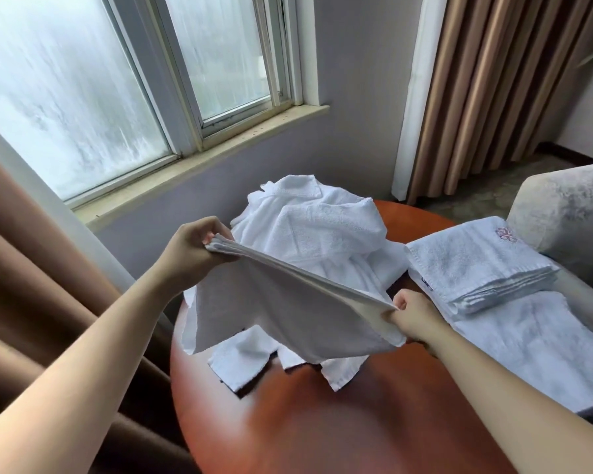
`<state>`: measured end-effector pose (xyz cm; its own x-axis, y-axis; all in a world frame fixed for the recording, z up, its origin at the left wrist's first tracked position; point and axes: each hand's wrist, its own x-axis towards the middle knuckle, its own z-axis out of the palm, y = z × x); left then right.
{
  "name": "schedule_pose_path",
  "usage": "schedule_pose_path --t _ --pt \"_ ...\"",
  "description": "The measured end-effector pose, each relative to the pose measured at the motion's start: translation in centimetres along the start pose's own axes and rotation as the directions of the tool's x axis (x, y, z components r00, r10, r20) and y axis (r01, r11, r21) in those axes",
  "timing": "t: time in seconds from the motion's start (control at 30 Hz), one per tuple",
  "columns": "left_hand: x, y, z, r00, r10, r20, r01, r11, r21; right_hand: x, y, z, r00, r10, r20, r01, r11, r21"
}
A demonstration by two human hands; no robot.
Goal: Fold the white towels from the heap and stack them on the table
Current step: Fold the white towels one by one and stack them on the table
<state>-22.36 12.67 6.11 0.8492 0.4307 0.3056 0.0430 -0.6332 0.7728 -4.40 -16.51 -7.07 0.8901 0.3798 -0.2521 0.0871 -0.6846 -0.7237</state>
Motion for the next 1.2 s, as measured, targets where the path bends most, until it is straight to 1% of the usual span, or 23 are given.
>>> schedule_pose_path --t 0.03,0.13,0.2,0.27,0.33,0.4,0.47,0.53,0.6,0.67,0.7,0.73,0.8,0.87,0.9,1.0,1.07,1.1,1.2 --pt "0.0 -0.1 0.0 1.000 0.009 0.016 -0.009 1.000 0.017 0.1 0.2 0.2 1.000 0.013 -0.008 -0.013 1.000 0.011" --pt "0.1 -0.5 0.2 0.999 0.016 0.041 -0.018 0.998 0.065 0.0 0.3 0.5 0.995 0.028 -0.093 -0.025 0.999 0.035" --pt "0.1 -1.0 0.2 1.000 -0.005 0.015 0.004 0.996 0.092 -0.1 0.4 0.3 0.993 0.033 -0.117 -0.023 0.996 0.089" --pt "0.1 -1.5 0.1 0.999 -0.041 -0.019 0.043 0.995 0.093 -0.2 0.4 -0.2 0.989 0.000 -0.149 0.010 0.998 0.066" --pt "0.1 -1.6 0.1 0.997 -0.069 -0.037 0.070 0.996 0.055 -0.3 0.5 -0.5 0.981 -0.117 -0.155 0.115 0.993 -0.020" --pt "0.1 -1.5 0.2 0.998 -0.061 -0.031 0.062 0.997 0.038 -0.5 0.6 -0.5 0.965 -0.244 -0.090 0.241 0.969 -0.043" --pt "0.3 -1.2 0.4 0.999 -0.034 0.003 0.034 0.998 0.058 -0.7 1.0 -0.2 0.943 -0.326 -0.066 0.322 0.945 -0.062" --pt "0.4 -1.0 0.4 0.999 -0.022 0.036 0.019 0.995 0.093 -0.7 1.3 0.1 0.917 -0.386 -0.099 0.383 0.923 -0.045" --pt "0.6 -1.0 0.2 0.999 -0.030 0.034 0.026 0.993 0.114 -0.7 1.2 0.1 0.882 -0.458 -0.107 0.454 0.889 -0.065" --pt "0.7 -1.1 -0.1 0.999 -0.049 0.018 0.047 0.994 0.100 -0.5 0.8 0.0 0.832 -0.552 -0.056 0.544 0.831 -0.113" --pt "0.7 -1.1 -0.1 0.998 -0.053 0.015 0.052 0.994 0.093 -0.6 0.5 -0.1 0.822 -0.568 -0.023 0.560 0.816 -0.141" --pt "0.7 -1.1 -0.2 0.998 -0.057 0.014 0.056 0.994 0.090 -0.6 0.1 -0.3 0.831 -0.556 0.011 0.548 0.817 -0.178" --pt "0.8 -1.2 0.0 0.998 -0.052 0.019 0.050 0.995 0.084 -0.6 -0.4 -0.4 0.894 -0.432 0.119 0.445 0.828 -0.342" --pt "0.8 -1.2 0.2 0.999 -0.036 0.030 0.034 0.996 0.080 -0.6 -0.5 -0.3 0.928 -0.310 0.207 0.373 0.784 -0.496" --pt "0.9 -1.2 0.3 0.999 -0.024 0.036 0.021 0.997 0.079 -0.9 -0.6 -0.2 0.932 -0.270 0.240 0.359 0.772 -0.525" --pt "1.0 -1.1 0.7 0.999 -0.004 0.041 0.001 0.997 0.073 -1.4 -0.2 0.1 0.923 -0.204 0.327 0.354 0.784 -0.510" --pt "0.9 -1.0 0.9 0.999 -0.006 0.039 0.003 0.996 0.086 -1.4 0.2 0.3 0.912 -0.201 0.358 0.370 0.780 -0.505" --pt "0.9 -1.1 0.9 0.999 -0.011 0.036 0.007 0.995 0.099 -1.3 0.4 0.2 0.896 -0.221 0.385 0.411 0.741 -0.531" --pt "0.8 -1.7 0.7 0.999 -0.042 0.017 0.040 0.990 0.134 -0.9 0.9 -0.2 0.836 -0.263 0.481 0.537 0.569 -0.623"
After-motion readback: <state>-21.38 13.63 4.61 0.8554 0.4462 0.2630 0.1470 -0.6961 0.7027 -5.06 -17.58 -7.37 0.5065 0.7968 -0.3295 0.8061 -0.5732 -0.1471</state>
